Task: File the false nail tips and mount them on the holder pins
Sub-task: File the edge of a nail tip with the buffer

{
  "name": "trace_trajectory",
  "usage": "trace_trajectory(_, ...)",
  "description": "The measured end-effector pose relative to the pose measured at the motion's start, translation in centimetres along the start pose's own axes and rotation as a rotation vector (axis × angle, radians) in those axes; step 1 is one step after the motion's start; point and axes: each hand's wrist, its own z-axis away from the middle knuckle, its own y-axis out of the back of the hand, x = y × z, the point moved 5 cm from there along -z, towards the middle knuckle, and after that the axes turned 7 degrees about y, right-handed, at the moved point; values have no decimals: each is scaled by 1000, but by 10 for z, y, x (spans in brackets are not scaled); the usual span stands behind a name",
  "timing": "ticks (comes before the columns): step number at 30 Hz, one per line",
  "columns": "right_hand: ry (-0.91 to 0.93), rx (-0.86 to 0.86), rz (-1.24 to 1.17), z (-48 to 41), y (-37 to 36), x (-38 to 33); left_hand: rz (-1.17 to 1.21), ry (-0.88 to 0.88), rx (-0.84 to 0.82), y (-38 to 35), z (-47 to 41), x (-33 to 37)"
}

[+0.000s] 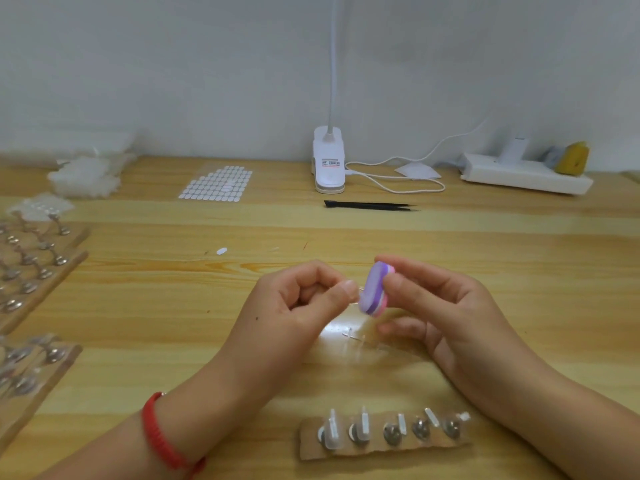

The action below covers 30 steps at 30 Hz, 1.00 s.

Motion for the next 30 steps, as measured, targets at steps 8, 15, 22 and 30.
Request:
trace_trajectory(8, -20, 8, -1, 0, 0, 0, 18, 6, -8, -1, 1, 3)
trace_trajectory(15, -31, 1, -51, 0, 2, 1, 28, 10, 7, -1, 1, 3)
trace_trajectory(22, -12, 19, -87, -1, 3, -1, 17, 20, -8, -2, 1, 2)
trace_trajectory(30, -45, -34, -35, 0, -3, -2, 35, 30, 1, -2, 1, 4)
